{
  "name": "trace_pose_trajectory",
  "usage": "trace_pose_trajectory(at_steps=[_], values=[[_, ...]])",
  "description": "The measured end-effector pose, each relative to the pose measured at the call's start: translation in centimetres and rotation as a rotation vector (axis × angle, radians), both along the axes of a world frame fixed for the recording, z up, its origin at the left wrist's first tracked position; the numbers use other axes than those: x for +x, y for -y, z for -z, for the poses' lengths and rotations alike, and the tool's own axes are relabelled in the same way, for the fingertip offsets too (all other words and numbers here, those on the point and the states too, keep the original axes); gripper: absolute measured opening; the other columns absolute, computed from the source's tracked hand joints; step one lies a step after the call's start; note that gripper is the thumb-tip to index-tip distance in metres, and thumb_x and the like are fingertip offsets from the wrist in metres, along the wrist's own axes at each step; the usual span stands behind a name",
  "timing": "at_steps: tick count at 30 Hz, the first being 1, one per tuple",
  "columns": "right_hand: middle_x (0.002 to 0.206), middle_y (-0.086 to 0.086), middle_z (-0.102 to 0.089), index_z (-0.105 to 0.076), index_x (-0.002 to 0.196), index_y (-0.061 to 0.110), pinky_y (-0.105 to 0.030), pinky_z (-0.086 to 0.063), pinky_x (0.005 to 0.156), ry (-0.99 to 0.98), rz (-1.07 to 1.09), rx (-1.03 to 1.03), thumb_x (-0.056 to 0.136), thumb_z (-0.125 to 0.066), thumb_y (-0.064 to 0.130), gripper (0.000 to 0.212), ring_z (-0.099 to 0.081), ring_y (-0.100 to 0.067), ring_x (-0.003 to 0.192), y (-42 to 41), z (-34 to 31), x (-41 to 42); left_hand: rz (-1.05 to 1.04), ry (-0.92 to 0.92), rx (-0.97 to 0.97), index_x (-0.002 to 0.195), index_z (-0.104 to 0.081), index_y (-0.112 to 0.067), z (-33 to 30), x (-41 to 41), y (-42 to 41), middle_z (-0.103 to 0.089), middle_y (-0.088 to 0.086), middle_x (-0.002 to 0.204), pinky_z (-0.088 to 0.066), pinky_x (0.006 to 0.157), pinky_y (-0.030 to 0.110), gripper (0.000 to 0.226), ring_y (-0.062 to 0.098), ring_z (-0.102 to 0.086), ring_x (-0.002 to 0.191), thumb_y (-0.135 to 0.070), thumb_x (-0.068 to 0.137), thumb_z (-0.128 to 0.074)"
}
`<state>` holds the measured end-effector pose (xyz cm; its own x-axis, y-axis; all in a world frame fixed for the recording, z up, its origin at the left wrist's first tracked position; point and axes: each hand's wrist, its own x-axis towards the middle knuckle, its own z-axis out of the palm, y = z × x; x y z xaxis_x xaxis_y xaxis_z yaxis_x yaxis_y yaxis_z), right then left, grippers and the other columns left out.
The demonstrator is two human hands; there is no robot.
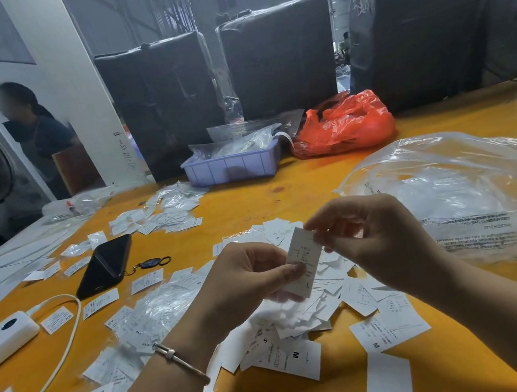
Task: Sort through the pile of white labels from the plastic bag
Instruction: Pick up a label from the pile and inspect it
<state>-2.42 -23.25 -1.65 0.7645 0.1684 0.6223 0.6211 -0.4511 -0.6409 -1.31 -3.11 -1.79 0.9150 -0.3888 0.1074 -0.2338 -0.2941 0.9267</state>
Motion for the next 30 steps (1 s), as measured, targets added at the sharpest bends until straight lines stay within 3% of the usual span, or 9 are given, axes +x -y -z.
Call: trace_pose_trajectory(at_steps=[3, 6, 10, 20, 26, 30], values=[[0.075, 0.008, -0.07, -0.076, 0.089, 0.018, -0.019, -0.049, 0.057, -0.002, -0.028, -0.078, 0.08, -0.073, 0.003, 0.017, -0.062, -0.008, 0.067, -0.3, 0.27, -0.19, -0.015, 0.017, -0.021, 0.088, -0.076, -0.001, 0.19, 0.11, -0.03, -0.077, 0.008, 0.082, -0.057, 0.061, 0.024, 0.032, 0.014, -0.073, 0.074, -0.027, 0.069, -0.074], [0.079, 0.013, -0.07, -0.077, 0.088, 0.018, -0.019, -0.049, 0.059, -0.048, -0.083, -0.106, 0.081, -0.072, 0.017, 0.009, -0.062, -0.005, 0.073, -0.75, 0.45, -0.49, -0.016, 0.04, -0.026, 0.087, -0.077, -0.002, 0.16, -0.01, 0.03, -0.076, 0.004, 0.077, -0.05, 0.059, 0.016, 0.031, 0.006, -0.069, 0.07, -0.028, 0.07, -0.073], [0.076, 0.009, -0.07, -0.076, 0.084, 0.017, -0.02, -0.048, 0.055, -0.022, -0.048, -0.013, 0.079, -0.072, 0.002, 0.016, -0.063, -0.008, 0.071, -0.36, 0.17, -0.18, -0.019, 0.042, -0.028, 0.086, -0.076, -0.004, 0.04, 0.11, -0.03, -0.076, 0.001, 0.077, -0.048, 0.056, 0.013, 0.03, 0.003, -0.068, 0.068, -0.029, 0.07, -0.075], [0.075, 0.01, -0.07, -0.078, 0.083, 0.015, -0.016, -0.047, 0.057, -0.041, -0.095, -0.057, 0.078, -0.072, 0.002, 0.015, -0.063, -0.007, 0.07, -0.56, 0.27, -0.53, -0.021, 0.044, -0.015, 0.08, -0.075, -0.013, 0.03, 0.17, -0.1, -0.076, 0.0, 0.078, -0.053, 0.06, 0.019, 0.025, 0.008, -0.07, 0.072, -0.034, 0.068, -0.075], [0.078, 0.01, -0.07, -0.078, 0.084, 0.02, -0.019, -0.048, 0.06, -0.12, -0.119, -0.099, 0.08, -0.07, 0.007, 0.016, -0.063, -0.009, 0.074, -0.66, 0.66, -0.2, 0.003, 0.024, -0.034, 0.096, -0.065, -0.013, -0.01, 0.06, -0.11, -0.078, 0.006, 0.084, -0.055, 0.063, 0.02, 0.035, 0.017, -0.075, 0.08, -0.031, 0.069, -0.076], [0.079, 0.003, -0.072, -0.076, 0.087, 0.02, -0.034, -0.057, 0.068, -0.275, -0.221, 0.008, 0.078, -0.075, 0.015, 0.01, -0.067, -0.015, 0.076, -0.51, 0.6, -0.08, 0.036, 0.023, -0.089, 0.107, -0.06, -0.015, -0.17, -0.16, -0.06, -0.078, 0.011, 0.086, -0.06, 0.066, 0.028, 0.041, 0.026, -0.076, 0.079, -0.032, 0.073, -0.074]])
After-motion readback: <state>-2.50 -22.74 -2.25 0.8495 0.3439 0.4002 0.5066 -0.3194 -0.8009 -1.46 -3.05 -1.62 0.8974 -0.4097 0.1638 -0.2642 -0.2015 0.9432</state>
